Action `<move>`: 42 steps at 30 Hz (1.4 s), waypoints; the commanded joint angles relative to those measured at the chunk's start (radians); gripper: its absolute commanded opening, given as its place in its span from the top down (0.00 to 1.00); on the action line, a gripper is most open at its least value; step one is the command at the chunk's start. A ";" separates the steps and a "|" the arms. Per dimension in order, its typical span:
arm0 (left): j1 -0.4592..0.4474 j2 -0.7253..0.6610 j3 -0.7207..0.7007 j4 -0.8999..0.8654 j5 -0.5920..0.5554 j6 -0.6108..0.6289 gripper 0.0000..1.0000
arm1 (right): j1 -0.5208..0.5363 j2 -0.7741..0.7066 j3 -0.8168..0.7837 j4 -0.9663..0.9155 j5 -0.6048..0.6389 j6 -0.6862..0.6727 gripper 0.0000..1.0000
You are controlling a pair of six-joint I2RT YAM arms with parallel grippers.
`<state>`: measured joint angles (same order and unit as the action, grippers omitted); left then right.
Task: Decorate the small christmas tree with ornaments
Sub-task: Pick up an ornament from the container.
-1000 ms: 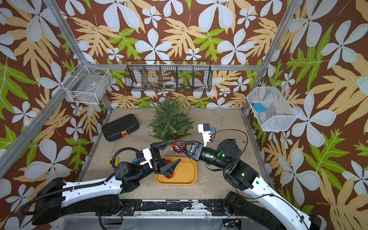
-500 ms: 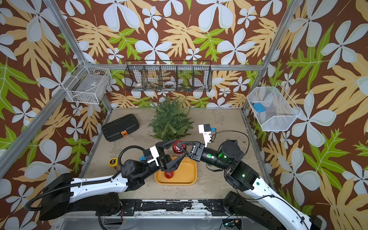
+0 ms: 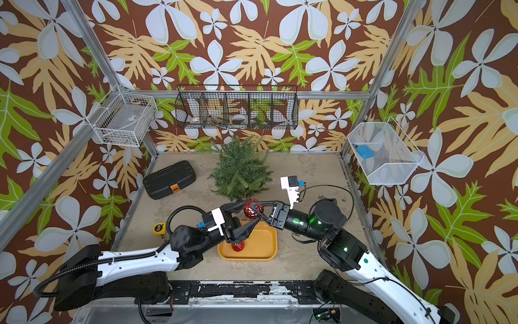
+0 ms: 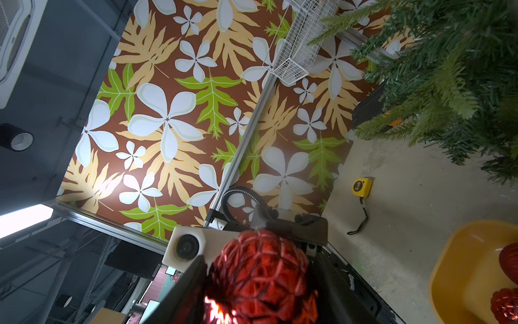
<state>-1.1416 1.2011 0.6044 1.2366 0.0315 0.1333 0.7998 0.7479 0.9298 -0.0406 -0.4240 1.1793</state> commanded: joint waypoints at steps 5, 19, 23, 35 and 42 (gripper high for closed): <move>0.000 -0.046 0.004 -0.116 0.112 0.070 0.41 | -0.001 0.025 0.132 -0.295 0.011 -0.205 0.15; 0.000 -0.157 0.001 -0.476 0.269 0.185 0.44 | 0.000 0.096 0.190 -0.611 -0.269 -0.475 0.20; 0.000 -0.187 -0.035 -0.496 0.225 0.211 0.44 | -0.001 0.094 0.172 -0.624 -0.283 -0.470 0.24; 0.000 -0.212 -0.058 -0.517 0.225 0.216 0.42 | 0.000 0.077 0.139 -0.578 -0.267 -0.428 0.39; 0.000 -0.216 -0.060 -0.522 0.232 0.216 0.42 | -0.001 0.073 0.144 -0.580 -0.251 -0.426 0.34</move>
<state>-1.1416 0.9882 0.5484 0.7139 0.2623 0.3450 0.7994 0.8227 1.0672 -0.6380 -0.6960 0.7513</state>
